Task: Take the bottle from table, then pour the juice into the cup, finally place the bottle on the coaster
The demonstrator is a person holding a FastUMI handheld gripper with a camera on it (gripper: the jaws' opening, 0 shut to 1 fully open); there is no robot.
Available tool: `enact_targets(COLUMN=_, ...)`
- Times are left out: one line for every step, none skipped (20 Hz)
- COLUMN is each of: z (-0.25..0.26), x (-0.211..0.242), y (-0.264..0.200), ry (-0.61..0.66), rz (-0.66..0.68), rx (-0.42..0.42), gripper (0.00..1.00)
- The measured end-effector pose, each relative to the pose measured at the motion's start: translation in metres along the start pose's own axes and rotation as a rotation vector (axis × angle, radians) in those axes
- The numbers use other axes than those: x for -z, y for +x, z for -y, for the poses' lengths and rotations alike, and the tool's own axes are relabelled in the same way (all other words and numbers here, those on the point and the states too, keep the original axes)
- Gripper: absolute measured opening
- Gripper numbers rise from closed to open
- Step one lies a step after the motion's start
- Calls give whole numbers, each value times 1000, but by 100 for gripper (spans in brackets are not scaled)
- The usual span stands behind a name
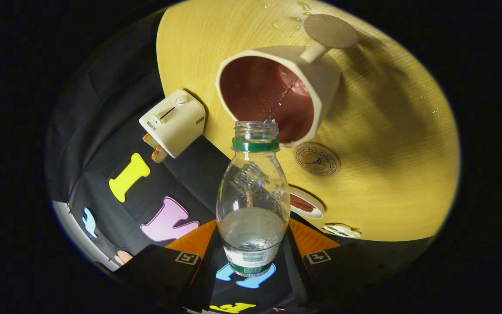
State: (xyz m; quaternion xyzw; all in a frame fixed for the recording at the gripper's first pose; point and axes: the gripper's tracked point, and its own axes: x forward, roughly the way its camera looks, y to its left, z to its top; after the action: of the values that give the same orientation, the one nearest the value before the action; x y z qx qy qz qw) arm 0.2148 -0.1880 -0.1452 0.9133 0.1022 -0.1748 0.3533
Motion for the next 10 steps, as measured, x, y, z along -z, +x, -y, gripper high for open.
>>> enact_targets(z=0, x=-1, y=0, ry=18, rz=0, rx=-2, gripper=73)
enact_targets(z=1, x=-2, y=0, ry=31, rz=1, rx=-2, gripper=73)
enact_targets(z=2, x=-4, y=-1, ry=45, rz=4, rx=0, gripper=73)
enact_targets(z=2, x=-4, y=-1, ry=58, rz=6, rx=-3, gripper=73)
enact_targets(z=2, x=-4, y=-2, ry=68, rz=6, rx=-6, gripper=73)
enact_targets(z=3, x=-4, y=-3, ry=69, rz=5, rx=-8, gripper=73)
enact_targets(z=4, x=-3, y=-3, ry=65, rz=4, rx=-8, gripper=73)
enact_targets(z=6, x=-1, y=-4, ry=65, rz=4, rx=-7, gripper=73)
enact_targets(z=7, x=-1, y=-5, ry=70, rz=1, rx=-9, gripper=73)
enact_targets(z=8, x=-1, y=-5, ry=74, rz=1, rx=-12, gripper=73)
